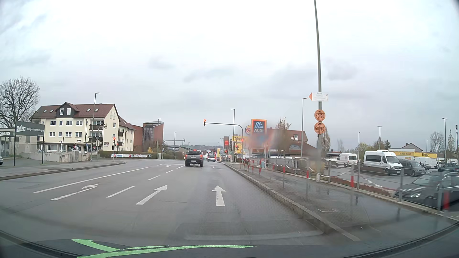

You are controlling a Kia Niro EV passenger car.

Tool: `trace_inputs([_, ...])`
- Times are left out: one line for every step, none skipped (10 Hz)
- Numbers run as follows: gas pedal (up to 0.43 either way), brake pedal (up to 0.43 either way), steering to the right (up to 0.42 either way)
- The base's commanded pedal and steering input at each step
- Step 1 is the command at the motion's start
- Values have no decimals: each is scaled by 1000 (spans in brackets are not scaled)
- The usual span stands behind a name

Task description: Follow the waypoints while adhering to traffic rules and regulations

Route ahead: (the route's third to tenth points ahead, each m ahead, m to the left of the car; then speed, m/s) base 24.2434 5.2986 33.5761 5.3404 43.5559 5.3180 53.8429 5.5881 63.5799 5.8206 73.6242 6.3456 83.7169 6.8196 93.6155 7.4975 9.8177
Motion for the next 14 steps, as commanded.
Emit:
trace_inputs([0, 213, -12])
trace_inputs([0, 226, -12])
trace_inputs([0, 226, -11])
trace_inputs([0, 226, -11])
trace_inputs([0, 232, -11])
trace_inputs([0, 232, -11])
trace_inputs([0, 232, -11])
trace_inputs([0, 238, -11])
trace_inputs([0, 238, -11])
trace_inputs([0, 238, -10])
trace_inputs([0, 238, -11])
trace_inputs([0, 238, -11])
trace_inputs([0, 238, -11])
trace_inputs([0, 238, -11])
